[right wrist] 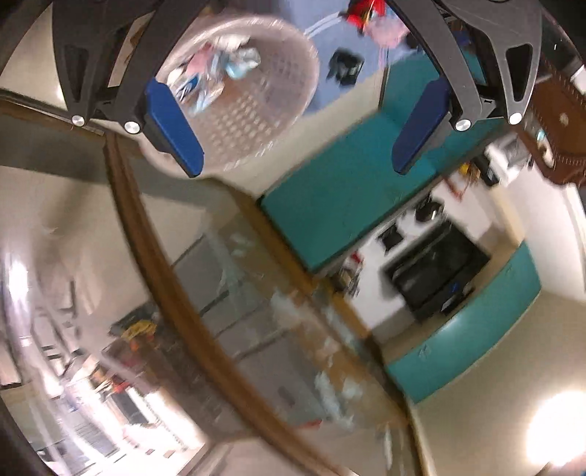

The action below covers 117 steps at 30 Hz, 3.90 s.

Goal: Collect trash

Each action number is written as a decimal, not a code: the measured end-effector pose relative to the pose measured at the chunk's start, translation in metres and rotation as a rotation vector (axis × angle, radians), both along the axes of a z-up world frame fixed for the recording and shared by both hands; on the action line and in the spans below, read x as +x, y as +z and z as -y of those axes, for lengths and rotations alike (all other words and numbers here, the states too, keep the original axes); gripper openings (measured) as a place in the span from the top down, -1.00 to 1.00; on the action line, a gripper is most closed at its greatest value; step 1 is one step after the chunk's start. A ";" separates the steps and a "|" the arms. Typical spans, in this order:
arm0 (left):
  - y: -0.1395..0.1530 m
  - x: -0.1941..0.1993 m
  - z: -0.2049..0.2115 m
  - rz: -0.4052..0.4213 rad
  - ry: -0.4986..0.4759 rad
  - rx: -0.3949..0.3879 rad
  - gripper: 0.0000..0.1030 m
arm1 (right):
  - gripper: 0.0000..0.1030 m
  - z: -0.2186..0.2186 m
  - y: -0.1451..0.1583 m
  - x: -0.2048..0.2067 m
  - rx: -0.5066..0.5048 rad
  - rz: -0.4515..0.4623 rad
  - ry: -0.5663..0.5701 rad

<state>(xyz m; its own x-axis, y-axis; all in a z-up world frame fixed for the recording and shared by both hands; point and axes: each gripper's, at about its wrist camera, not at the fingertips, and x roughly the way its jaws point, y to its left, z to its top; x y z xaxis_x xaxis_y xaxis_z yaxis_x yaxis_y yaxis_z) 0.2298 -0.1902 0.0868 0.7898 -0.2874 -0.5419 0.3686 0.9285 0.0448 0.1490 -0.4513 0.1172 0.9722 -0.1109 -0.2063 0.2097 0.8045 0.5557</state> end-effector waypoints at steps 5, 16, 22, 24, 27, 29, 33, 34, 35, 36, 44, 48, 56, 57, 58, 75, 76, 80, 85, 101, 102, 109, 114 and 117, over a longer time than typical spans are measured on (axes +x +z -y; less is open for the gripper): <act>-0.007 -0.042 -0.112 0.003 0.193 -0.076 -0.93 | -0.95 -0.060 0.003 0.020 -0.141 -0.088 0.188; -0.035 -0.053 -0.167 -0.020 0.290 -0.090 -0.93 | -0.95 -0.176 -0.027 0.022 -0.336 -0.282 0.459; -0.032 -0.058 -0.169 -0.021 0.276 -0.102 -0.93 | -0.95 -0.179 -0.038 0.029 -0.343 -0.307 0.444; -0.031 -0.059 -0.170 -0.020 0.277 -0.097 -0.93 | -0.95 -0.176 -0.039 0.032 -0.344 -0.317 0.439; -0.030 -0.059 -0.171 -0.010 0.282 -0.084 -0.93 | -0.95 -0.178 -0.042 0.035 -0.345 -0.332 0.441; -0.030 -0.059 -0.172 -0.019 0.285 -0.090 -0.93 | -0.95 -0.180 -0.043 0.035 -0.351 -0.334 0.443; -0.030 -0.058 -0.173 -0.032 0.286 -0.101 -0.93 | -0.95 -0.182 -0.043 0.035 -0.365 -0.334 0.449; -0.030 -0.058 -0.173 -0.033 0.287 -0.101 -0.93 | -0.95 -0.182 -0.043 0.035 -0.367 -0.335 0.449; -0.031 -0.058 -0.173 -0.036 0.287 -0.102 -0.93 | -0.95 -0.182 -0.043 0.035 -0.367 -0.335 0.449; -0.031 -0.058 -0.172 -0.039 0.286 -0.105 -0.93 | -0.95 -0.181 -0.043 0.035 -0.367 -0.336 0.449; -0.036 -0.056 -0.167 -0.059 0.276 -0.095 -0.93 | -0.95 -0.179 -0.043 0.034 -0.354 -0.335 0.443; -0.037 -0.053 -0.166 -0.066 0.272 -0.091 -0.93 | -0.95 -0.179 -0.043 0.034 -0.353 -0.336 0.444; -0.049 -0.037 -0.156 -0.084 0.252 -0.054 -0.93 | -0.95 -0.179 -0.043 0.035 -0.350 -0.340 0.443; -0.053 -0.030 -0.152 -0.086 0.244 -0.038 -0.93 | -0.95 -0.179 -0.043 0.035 -0.347 -0.345 0.443; -0.061 -0.015 -0.147 -0.100 0.222 -0.003 -0.93 | -0.95 -0.180 -0.043 0.037 -0.345 -0.347 0.444; -0.114 0.036 -0.125 -0.286 -0.021 0.107 0.76 | -0.95 -0.202 -0.085 0.094 -0.333 -0.517 0.462; -0.105 0.029 -0.128 -0.282 -0.016 0.097 0.76 | -0.95 -0.203 -0.090 0.100 -0.321 -0.532 0.466; -0.055 -0.014 -0.154 -0.221 0.052 0.004 0.76 | -0.95 -0.212 -0.117 0.132 -0.303 -0.625 0.469; -0.023 -0.049 -0.185 -0.107 0.161 -0.109 0.75 | -0.03 -0.228 -0.149 0.153 -0.354 -0.742 0.509; -0.026 -0.038 -0.209 -0.129 0.277 -0.220 0.75 | 0.60 -0.213 -0.032 0.046 -0.409 -0.347 0.617; -0.026 -0.037 -0.209 -0.132 0.281 -0.218 0.75 | 0.60 -0.213 -0.036 0.048 -0.407 -0.360 0.618; -0.034 -0.031 -0.205 -0.144 0.286 -0.207 0.75 | 0.60 -0.211 -0.040 0.046 -0.410 -0.381 0.623; -0.032 -0.031 -0.205 -0.147 0.289 -0.206 0.75 | 0.60 -0.213 -0.043 0.046 -0.418 -0.383 0.624; -0.032 -0.031 -0.204 -0.149 0.285 -0.204 0.74 | 0.60 -0.214 -0.044 0.048 -0.419 -0.389 0.626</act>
<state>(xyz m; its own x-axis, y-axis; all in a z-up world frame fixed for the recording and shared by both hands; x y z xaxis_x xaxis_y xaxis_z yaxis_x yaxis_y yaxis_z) 0.1989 0.0138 0.0546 0.7705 -0.1808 -0.6113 0.0823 0.9791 -0.1859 0.1969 -0.2374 0.0734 0.7477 0.2821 -0.6011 -0.2286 0.9593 0.1659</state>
